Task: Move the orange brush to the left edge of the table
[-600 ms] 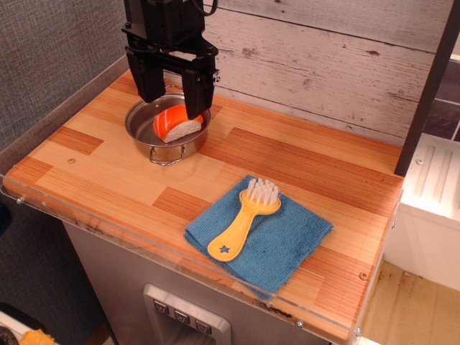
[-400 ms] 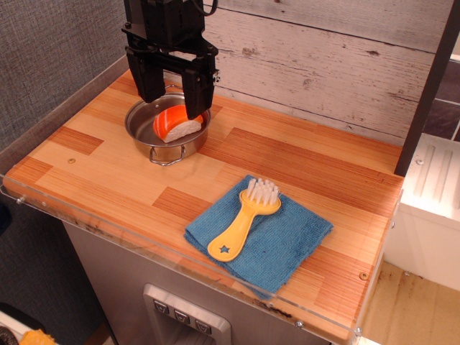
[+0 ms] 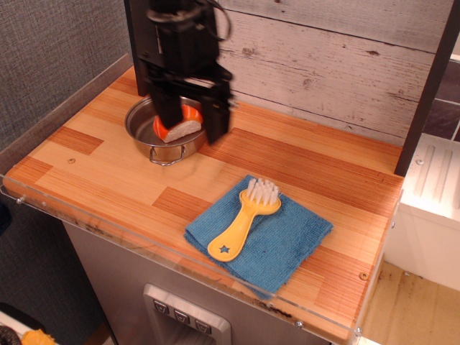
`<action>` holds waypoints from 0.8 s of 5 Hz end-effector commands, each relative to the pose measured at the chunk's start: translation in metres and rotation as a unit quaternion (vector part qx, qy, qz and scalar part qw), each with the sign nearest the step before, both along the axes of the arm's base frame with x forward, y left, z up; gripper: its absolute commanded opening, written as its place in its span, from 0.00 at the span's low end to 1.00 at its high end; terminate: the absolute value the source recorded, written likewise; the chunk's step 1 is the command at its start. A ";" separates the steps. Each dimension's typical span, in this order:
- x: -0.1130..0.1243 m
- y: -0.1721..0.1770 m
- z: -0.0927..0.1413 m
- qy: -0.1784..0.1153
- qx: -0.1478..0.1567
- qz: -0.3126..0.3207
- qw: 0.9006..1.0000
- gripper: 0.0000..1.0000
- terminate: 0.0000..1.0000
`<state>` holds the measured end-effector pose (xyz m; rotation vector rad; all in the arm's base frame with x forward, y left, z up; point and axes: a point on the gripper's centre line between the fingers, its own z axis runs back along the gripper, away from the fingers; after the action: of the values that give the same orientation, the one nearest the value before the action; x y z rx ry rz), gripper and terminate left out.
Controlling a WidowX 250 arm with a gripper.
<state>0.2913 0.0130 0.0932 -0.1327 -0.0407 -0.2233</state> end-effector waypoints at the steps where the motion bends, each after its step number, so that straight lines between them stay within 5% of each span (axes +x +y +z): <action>1: -0.025 -0.063 0.003 -0.037 -0.018 -0.080 0.996 1.00 0.00; 2: -0.035 -0.082 -0.015 -0.010 0.012 -0.097 0.995 1.00 0.00; 4: -0.043 -0.070 -0.022 -0.001 0.060 -0.058 0.997 1.00 0.00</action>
<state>0.2467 -0.0589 0.0594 -0.0182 0.0209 -0.3383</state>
